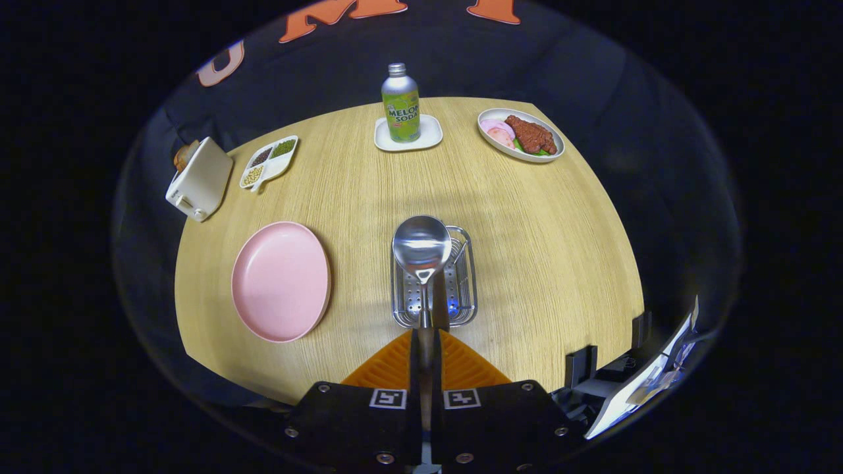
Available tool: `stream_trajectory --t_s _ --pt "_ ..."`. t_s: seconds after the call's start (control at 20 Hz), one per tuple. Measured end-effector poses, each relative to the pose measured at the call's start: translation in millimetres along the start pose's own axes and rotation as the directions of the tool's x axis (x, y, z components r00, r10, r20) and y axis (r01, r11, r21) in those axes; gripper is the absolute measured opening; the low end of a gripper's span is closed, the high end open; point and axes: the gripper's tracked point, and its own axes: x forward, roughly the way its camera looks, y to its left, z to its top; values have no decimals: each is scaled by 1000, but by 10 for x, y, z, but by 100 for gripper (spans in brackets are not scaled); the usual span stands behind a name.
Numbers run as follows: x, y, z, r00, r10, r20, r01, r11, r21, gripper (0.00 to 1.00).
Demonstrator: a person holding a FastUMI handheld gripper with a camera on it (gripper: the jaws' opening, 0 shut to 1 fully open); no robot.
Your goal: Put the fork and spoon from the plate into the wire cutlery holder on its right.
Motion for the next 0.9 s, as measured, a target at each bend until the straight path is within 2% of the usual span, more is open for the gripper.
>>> stream_trajectory --t_s 0.35,0.9 --pt "49 -17 45 998 -9 -57 9 1000 -2 7" --pt "27 72 205 999 -9 -53 7 999 -42 10"
